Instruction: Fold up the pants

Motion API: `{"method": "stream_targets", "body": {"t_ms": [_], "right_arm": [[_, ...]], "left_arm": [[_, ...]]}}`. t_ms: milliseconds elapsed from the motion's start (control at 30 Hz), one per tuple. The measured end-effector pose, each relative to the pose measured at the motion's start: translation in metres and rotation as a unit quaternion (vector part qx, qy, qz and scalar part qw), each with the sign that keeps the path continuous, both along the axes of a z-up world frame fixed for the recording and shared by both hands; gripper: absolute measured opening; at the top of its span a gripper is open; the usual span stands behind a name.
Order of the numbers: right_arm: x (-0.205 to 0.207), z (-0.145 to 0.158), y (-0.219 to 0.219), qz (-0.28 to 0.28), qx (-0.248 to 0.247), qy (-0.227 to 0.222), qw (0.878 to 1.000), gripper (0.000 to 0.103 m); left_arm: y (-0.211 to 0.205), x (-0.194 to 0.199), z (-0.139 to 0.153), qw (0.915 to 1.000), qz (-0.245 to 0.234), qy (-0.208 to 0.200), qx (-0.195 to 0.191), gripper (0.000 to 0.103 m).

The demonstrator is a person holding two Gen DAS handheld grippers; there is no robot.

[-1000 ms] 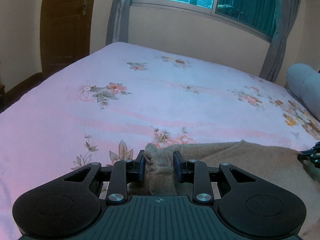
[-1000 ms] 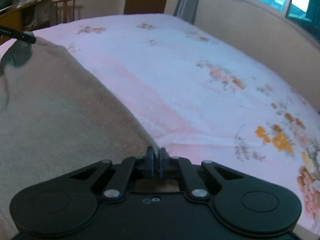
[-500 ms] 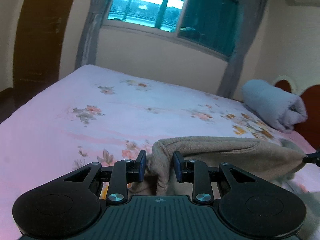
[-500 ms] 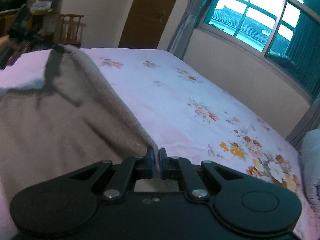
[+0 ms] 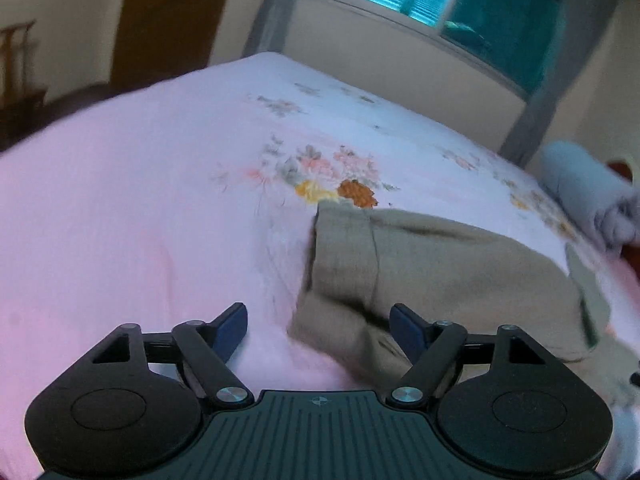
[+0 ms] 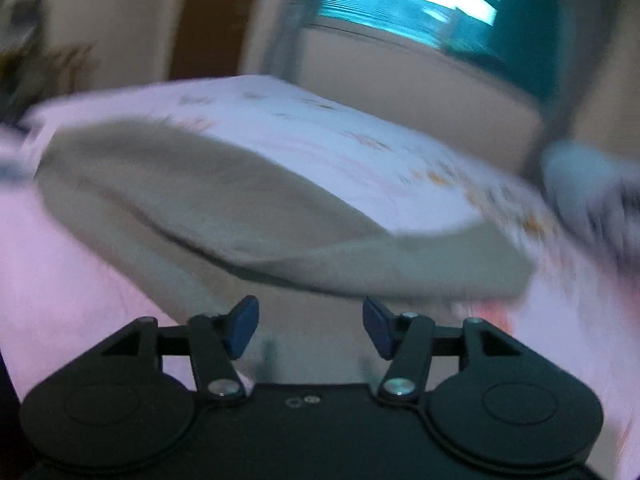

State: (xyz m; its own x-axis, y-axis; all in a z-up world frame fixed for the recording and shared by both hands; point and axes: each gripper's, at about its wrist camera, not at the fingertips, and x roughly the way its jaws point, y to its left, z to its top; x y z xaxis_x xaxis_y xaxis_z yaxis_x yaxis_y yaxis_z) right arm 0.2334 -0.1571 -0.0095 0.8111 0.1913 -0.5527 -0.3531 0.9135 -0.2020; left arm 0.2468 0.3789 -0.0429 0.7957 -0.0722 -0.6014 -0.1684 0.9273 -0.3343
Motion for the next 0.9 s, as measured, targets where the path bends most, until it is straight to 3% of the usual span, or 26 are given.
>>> {"method": "stream_targets", "body": {"t_ms": [67,133,200,267,400,533,667,767,900], "right_arm": [[0.006,0.007,-0.016,-0.046,0.063,0.014,0.997,0.044],[0.017,0.011,-0.029,-0.081,0.12,0.034,0.989,0.041],[0.033,0.013,-0.035,-0.108,0.162,0.047,0.98,0.04],[0.045,0.011,-0.036,-0.124,0.19,0.058,0.972,0.039],[0.067,0.0,-0.033,-0.142,0.22,0.079,0.962,0.039],[0.072,-0.015,-0.016,-0.158,0.233,0.11,0.953,0.039],[0.085,-0.033,-0.001,-0.183,0.233,0.136,0.945,0.038],[0.09,-0.04,-0.003,-0.198,0.251,0.139,0.937,0.007],[0.079,-0.034,-0.015,-0.192,0.285,0.117,0.932,0.0]], "left_arm": [[0.002,-0.004,0.0,0.9994,0.003,-0.008,-0.033,0.076],[-0.005,0.001,0.0,0.9984,0.006,-0.01,-0.055,0.067],[-0.016,0.016,-0.001,0.9975,0.002,-0.01,-0.069,0.058],[-0.03,0.031,-0.004,0.997,0.0,-0.005,-0.077,0.057],[-0.042,0.06,-0.014,0.9968,0.005,0.02,-0.077,0.056],[-0.044,0.065,-0.022,0.9957,0.022,0.029,-0.085,0.056],[-0.036,0.065,-0.027,0.9909,0.036,0.022,-0.128,0.056],[-0.03,0.07,-0.029,0.9852,0.045,0.022,-0.164,0.056],[-0.025,0.077,-0.034,0.9792,0.052,0.025,-0.195,0.047]]}}
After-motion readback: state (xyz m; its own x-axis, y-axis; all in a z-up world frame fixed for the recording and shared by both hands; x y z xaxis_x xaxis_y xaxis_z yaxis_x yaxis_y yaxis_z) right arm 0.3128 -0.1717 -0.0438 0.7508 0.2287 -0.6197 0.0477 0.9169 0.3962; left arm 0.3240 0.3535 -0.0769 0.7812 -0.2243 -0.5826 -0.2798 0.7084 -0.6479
